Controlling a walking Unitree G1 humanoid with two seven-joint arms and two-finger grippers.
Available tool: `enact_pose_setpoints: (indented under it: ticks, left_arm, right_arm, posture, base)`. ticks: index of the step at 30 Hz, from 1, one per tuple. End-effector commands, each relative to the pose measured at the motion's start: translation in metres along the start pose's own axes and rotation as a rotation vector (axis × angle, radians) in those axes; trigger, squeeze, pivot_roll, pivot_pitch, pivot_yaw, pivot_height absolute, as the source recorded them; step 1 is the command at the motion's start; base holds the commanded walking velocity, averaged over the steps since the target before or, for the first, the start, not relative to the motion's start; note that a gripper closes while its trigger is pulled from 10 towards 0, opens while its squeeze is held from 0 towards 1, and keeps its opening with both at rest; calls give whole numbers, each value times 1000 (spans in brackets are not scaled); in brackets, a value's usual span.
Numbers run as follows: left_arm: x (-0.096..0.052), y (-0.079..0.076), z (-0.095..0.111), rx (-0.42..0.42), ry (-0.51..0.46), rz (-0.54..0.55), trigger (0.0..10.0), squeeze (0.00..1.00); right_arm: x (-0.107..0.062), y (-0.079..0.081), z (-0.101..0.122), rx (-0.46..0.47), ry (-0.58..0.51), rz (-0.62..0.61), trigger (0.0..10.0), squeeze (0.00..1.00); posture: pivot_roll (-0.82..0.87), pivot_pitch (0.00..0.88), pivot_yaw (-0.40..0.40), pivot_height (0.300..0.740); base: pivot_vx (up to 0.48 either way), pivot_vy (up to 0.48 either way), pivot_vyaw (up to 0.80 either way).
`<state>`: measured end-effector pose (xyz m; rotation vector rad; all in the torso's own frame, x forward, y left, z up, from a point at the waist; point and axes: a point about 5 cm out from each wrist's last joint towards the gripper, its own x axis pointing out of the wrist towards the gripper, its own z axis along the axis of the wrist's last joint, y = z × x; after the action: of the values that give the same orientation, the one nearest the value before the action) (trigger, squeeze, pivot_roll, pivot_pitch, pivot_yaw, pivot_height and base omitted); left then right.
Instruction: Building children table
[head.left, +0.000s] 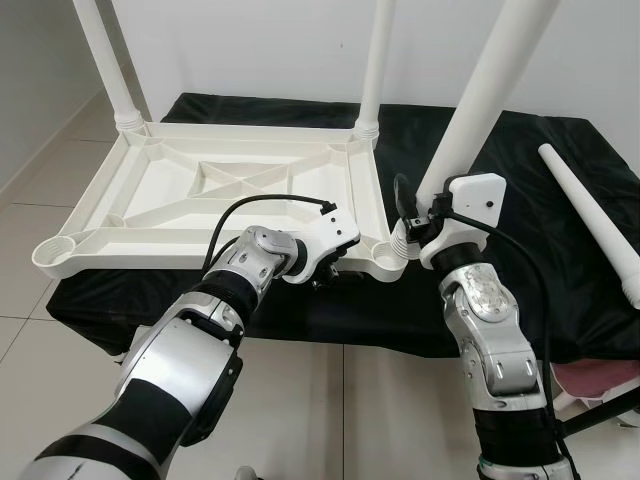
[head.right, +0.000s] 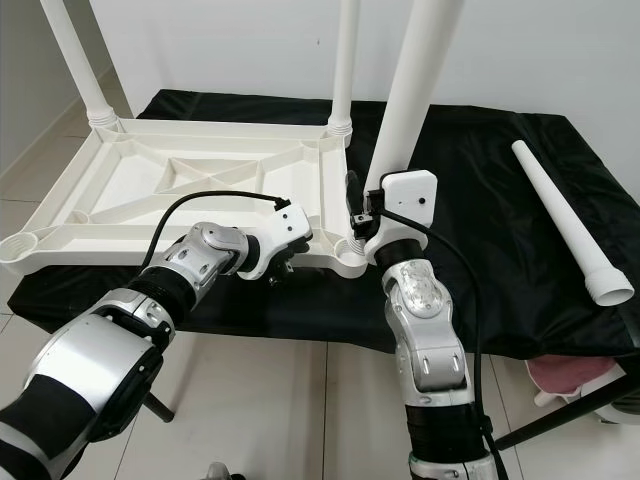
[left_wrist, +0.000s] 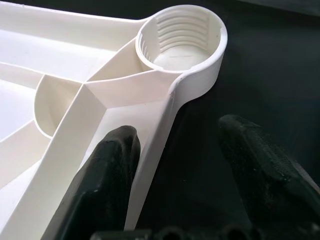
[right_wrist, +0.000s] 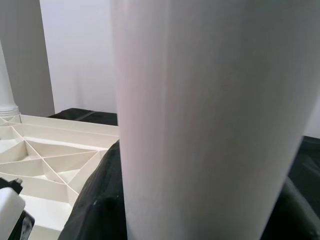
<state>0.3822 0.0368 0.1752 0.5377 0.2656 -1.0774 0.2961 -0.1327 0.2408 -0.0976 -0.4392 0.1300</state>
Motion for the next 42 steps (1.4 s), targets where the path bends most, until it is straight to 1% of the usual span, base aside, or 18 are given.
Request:
enact_pose_setpoints:
  ticks: [1,6,7,9,10,11,12,19,24,25,26,28,29,32,36,37,39,42]
  left_arm:
    - [-1,12,-6,-10,26,251,10000,0]
    - [0,12,-7,28,50,268,10000,0]
    - [3,8,-11,47,68,275,6118,0]
    - [4,7,-13,51,74,275,6118,0]
    - [6,4,-15,61,81,269,3961,0]
    - [6,3,-16,65,84,259,1412,0]
    - [7,1,-17,72,86,248,0,0]
    - [1,4,-16,125,70,191,0,0]
    - [-8,7,-16,139,35,103,0,0]
    - [-13,5,-18,134,-3,7,7412,0]
    - [-13,5,-18,134,-3,7,7412,0]
    - [-17,2,-18,135,-35,-70,7412,0]
    - [-20,-1,-17,135,-74,-117,10000,0]
    - [-28,-9,-16,159,-148,-193,10000,0]
    - [-31,-18,-19,207,-153,-209,10000,0]
    - [-30,-22,-20,226,-156,-199,10000,0]
    - [-24,-29,-24,203,-147,-162,10000,0]
    - [-20,-36,-29,188,-135,-158,10000,0]
  right_arm:
    - [-1,0,3,-6,-6,-7,10000,0]
    - [-8,-2,4,-10,8,-25,10000,0]
    - [-9,-1,5,-10,11,-25,10000,0]
    - [-10,-1,5,-10,13,-25,10000,0]
    - [-11,0,5,-10,14,-25,10000,0]
    - [-11,0,5,-10,15,-26,10000,0]
    - [-11,-1,6,-10,15,-27,10000,0]
    - [-10,-2,6,-13,12,-37,10000,0]
    - [-10,-1,6,-12,16,-36,10000,0]
    - [-8,0,6,-8,15,-26,10000,0]
    - [-8,0,6,-8,15,-26,10000,0]
    - [-7,1,5,-4,13,-17,10000,0]
    - [-6,3,5,0,13,-6,10000,0]
    - [-3,8,4,10,13,20,10000,0]
    - [0,12,4,20,9,43,10000,0]
    - [2,15,4,27,6,54,10000,0]
    - [3,23,4,47,5,81,10000,0]
    - [1,31,2,61,11,106,10000,0]
  posture:
    - [-74,160,32,740]
    - [-94,177,36,740]
    - [-104,184,37,740]
    - [-104,184,37,740]
    - [-106,184,38,740]
    - [-107,183,41,740]
    - [-107,183,41,740]
    - [-93,161,46,740]
    - [-79,150,40,740]
    - [-58,133,21,740]
    - [-58,133,21,740]
    - [-58,133,21,740]
    - [-43,123,9,740]
    - [-27,113,-6,740]
    - [-7,105,-21,740]
    - [-1,103,-25,740]
    - [8,96,-32,740]
    - [10,93,-41,740]
  base:
    - [0,0,0]
    - [0,0,0]
    - [0,0,0]
    - [0,0,0]
    - [0,0,0]
    - [0,0,0]
    - [0,0,0]
    - [0,0,0]
    - [0,0,0]
    - [0,0,0]
    - [0,0,0]
    - [0,0,0]
    - [0,0,0]
    - [0,0,0]
    - [0,0,0]
    - [0,0,0]
    - [0,0,0]
    - [0,0,0]
